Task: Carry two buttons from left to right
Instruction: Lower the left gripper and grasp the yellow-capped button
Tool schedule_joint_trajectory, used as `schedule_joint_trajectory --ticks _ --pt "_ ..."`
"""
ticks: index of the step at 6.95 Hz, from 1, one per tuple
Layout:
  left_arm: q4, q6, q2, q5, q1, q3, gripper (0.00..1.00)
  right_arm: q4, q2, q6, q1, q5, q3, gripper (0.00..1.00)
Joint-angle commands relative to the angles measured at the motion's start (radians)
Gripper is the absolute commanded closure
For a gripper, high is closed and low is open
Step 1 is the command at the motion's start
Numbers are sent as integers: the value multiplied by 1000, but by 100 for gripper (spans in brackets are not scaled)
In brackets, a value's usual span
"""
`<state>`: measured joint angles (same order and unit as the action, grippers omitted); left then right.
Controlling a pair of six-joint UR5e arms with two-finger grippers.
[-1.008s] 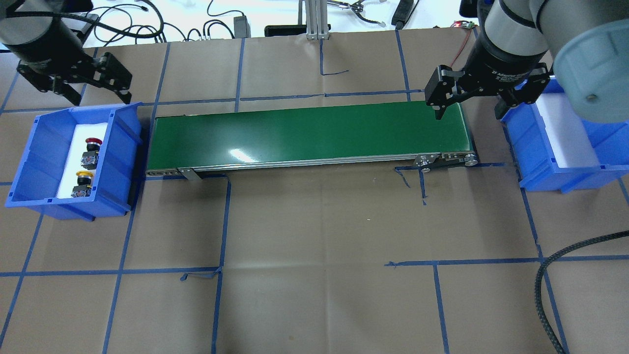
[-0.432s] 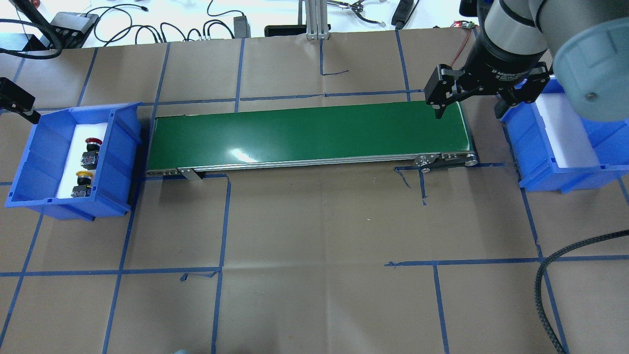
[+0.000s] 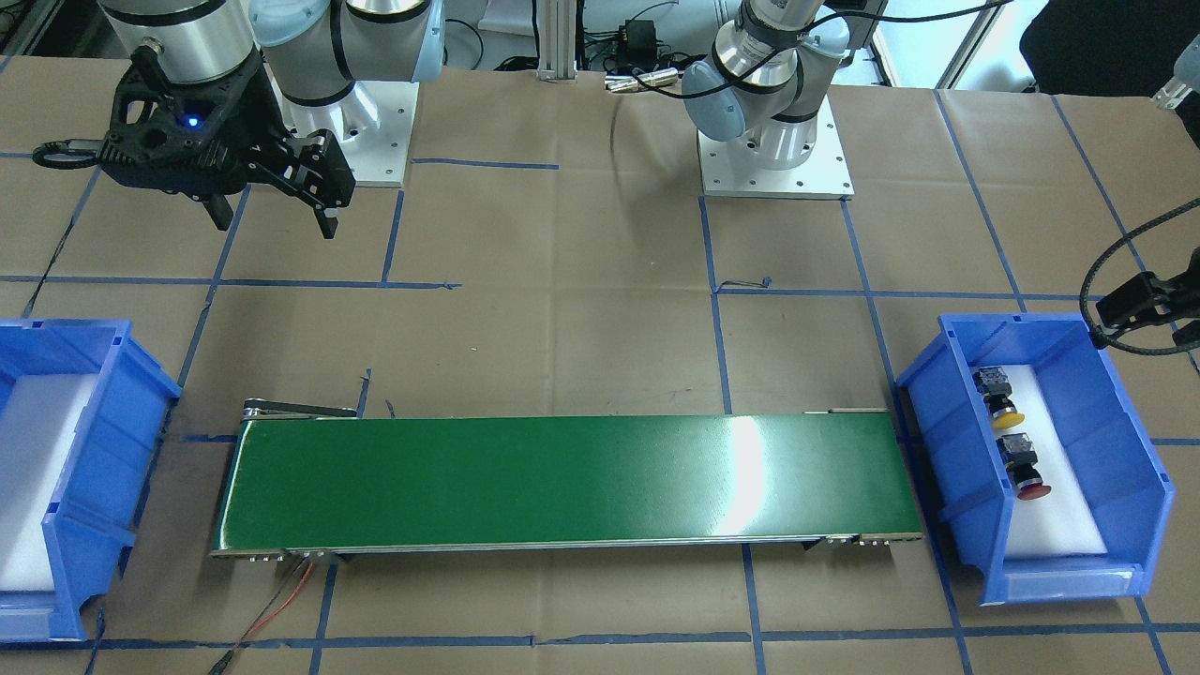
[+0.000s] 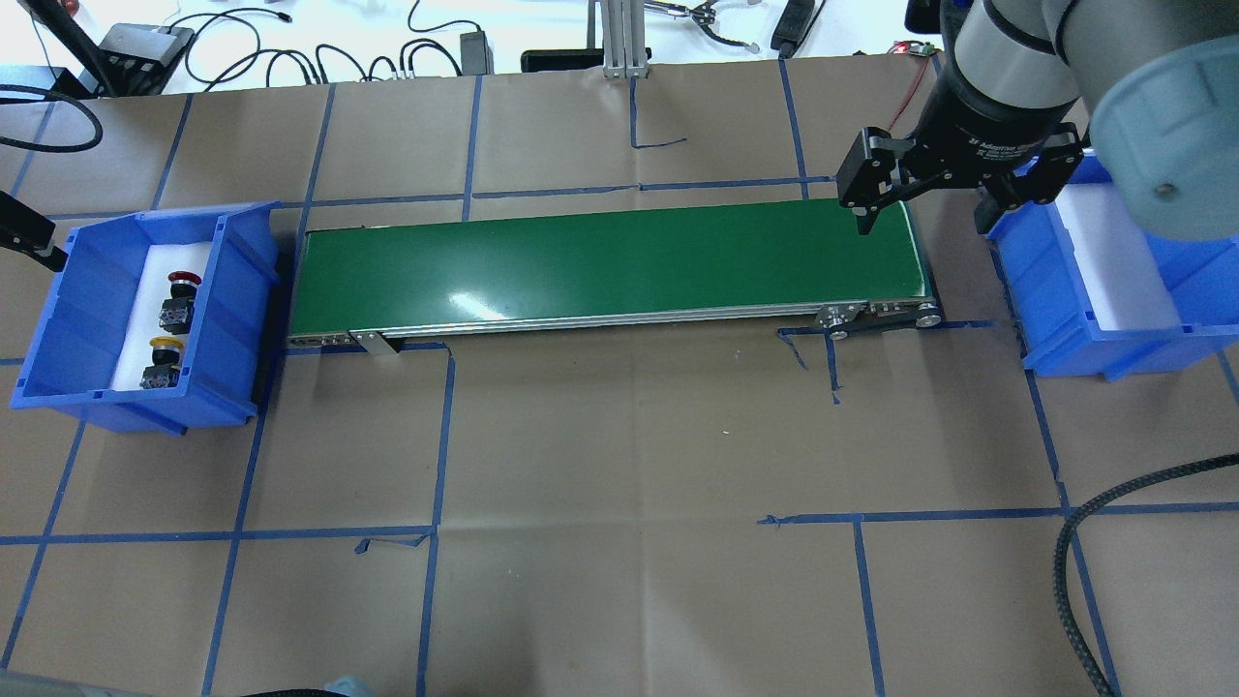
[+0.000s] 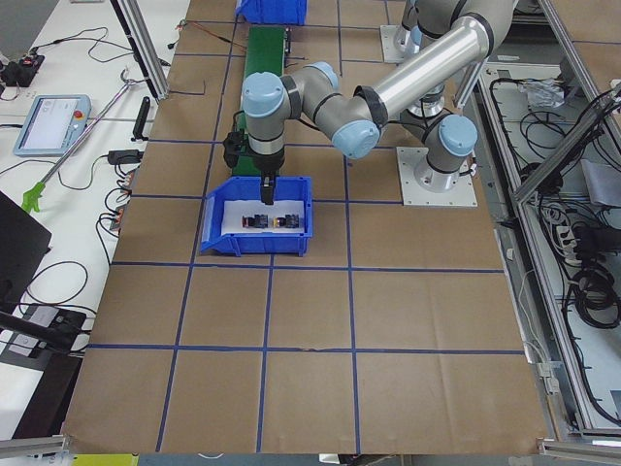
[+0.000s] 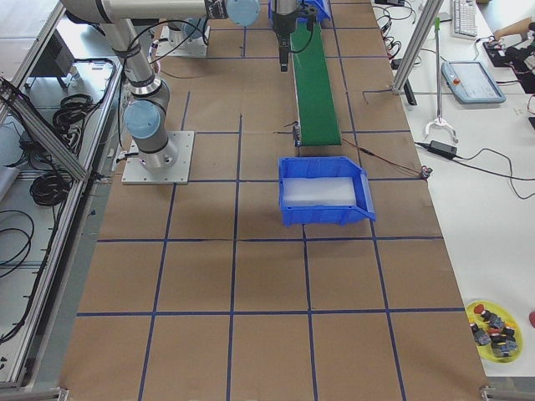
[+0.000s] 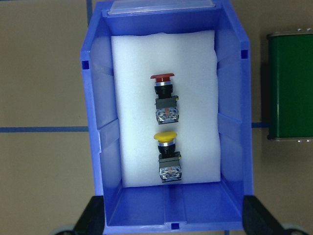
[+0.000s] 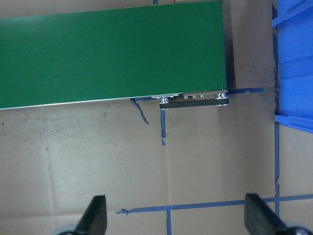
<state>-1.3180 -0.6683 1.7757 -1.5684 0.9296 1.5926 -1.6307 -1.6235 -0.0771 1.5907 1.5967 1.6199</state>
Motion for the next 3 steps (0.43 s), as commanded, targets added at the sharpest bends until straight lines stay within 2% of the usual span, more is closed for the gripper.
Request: schedule_joint_trajectory --ticks 1,3 --pt "167 0 -13 1 -2 152 1 0 -4 -1 0 -1 -3 0" --pt "249 1 -25 10 -2 249 1 0 -6 -4 0 0 -5 0"
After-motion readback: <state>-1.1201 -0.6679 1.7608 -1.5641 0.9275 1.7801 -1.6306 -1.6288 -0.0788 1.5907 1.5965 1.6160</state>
